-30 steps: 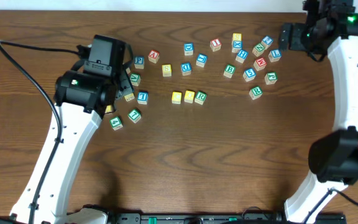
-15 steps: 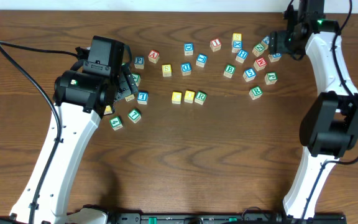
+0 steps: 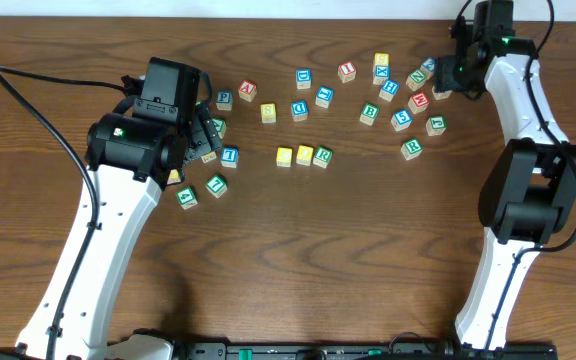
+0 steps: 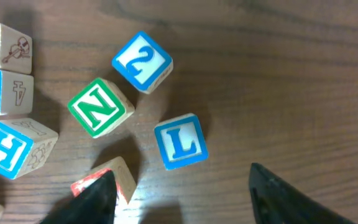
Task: Spell out CORL
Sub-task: 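Lower the right gripper onto the blue L block and grasp it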
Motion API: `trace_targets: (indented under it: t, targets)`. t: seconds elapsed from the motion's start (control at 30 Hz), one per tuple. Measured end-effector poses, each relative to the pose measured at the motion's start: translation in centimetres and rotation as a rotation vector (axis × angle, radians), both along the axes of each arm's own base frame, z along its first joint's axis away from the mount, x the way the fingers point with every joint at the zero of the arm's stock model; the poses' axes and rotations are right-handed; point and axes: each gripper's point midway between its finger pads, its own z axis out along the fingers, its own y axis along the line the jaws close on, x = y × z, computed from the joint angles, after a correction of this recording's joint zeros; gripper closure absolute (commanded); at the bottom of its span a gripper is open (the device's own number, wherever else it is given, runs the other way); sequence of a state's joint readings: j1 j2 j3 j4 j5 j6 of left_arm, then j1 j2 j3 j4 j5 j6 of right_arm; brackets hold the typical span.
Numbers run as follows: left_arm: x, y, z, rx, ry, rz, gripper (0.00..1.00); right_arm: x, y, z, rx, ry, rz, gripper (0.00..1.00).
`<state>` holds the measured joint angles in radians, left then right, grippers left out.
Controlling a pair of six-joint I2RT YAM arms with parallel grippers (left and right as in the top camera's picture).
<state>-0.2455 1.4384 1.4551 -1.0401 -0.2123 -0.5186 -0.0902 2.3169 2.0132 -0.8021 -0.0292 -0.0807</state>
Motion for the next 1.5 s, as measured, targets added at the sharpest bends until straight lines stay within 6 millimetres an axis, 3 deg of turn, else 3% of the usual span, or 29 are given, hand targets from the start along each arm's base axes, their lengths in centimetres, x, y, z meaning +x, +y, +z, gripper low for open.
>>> trace_targets:
  t: [0.47,0.7,0.93,1.5]
  targets:
    - [0.0,0.0,0.0,0.000,0.000,0.000,0.07,0.9,-0.5,-3.8,-0.007,0.017,0.010,0.49]
    - [0.0,0.0,0.0,0.000,0.000,0.000,0.07,0.9,-0.5,-5.4,-0.008,0.037,0.017,0.69]
    - [0.0,0.0,0.0,0.000,0.000,0.000,0.07,0.9,-0.5,-5.6,-0.010,0.040,0.021,0.82]
    - [0.0,0.0,0.0,0.000,0.000,0.000,0.07,-0.5,-0.2,-5.0,0.014,0.087,0.019,0.80]
